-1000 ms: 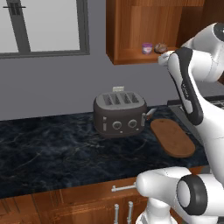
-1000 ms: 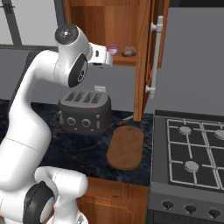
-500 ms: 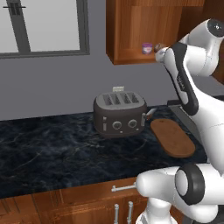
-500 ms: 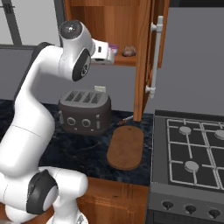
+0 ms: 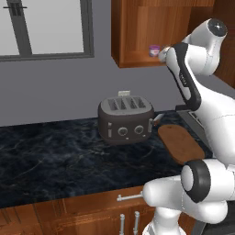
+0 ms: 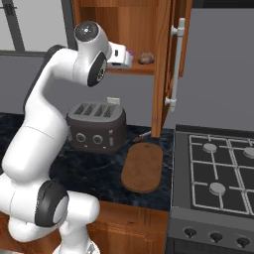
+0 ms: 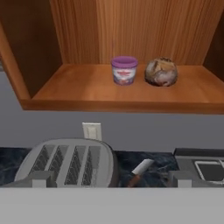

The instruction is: Pick the bread, place it on the cutting board, pick the jam, place it on the counter, and close the cabinet.

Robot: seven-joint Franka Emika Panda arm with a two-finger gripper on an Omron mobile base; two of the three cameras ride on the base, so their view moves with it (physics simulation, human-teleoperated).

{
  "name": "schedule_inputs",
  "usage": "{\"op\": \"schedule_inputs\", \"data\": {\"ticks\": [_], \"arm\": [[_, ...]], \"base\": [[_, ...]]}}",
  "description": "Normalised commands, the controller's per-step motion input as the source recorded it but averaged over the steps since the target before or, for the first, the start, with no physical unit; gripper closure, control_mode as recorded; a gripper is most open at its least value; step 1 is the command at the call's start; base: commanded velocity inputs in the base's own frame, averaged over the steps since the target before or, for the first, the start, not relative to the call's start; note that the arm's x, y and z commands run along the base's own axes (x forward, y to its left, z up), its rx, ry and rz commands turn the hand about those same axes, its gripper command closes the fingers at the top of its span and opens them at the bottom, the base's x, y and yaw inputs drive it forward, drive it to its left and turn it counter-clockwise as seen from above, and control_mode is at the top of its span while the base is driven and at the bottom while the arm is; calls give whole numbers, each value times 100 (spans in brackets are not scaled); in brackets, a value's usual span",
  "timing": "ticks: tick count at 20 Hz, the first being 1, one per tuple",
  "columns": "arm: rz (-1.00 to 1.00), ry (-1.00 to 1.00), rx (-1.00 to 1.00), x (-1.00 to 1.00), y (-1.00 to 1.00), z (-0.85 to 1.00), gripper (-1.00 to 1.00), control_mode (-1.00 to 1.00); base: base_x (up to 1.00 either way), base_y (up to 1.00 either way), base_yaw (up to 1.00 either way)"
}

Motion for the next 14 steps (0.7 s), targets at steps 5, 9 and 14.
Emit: {"op": "schedule_inputs", "data": {"ticks": [5,9,14], "arm": [[0,0,0,29,0,0,-100,-100],[0,0,0,31,0,0,-100,-100],[0,0,0,30,0,0,-100,-100]], "base": [[0,0,0],[0,0,0],[0,0,0]]}}
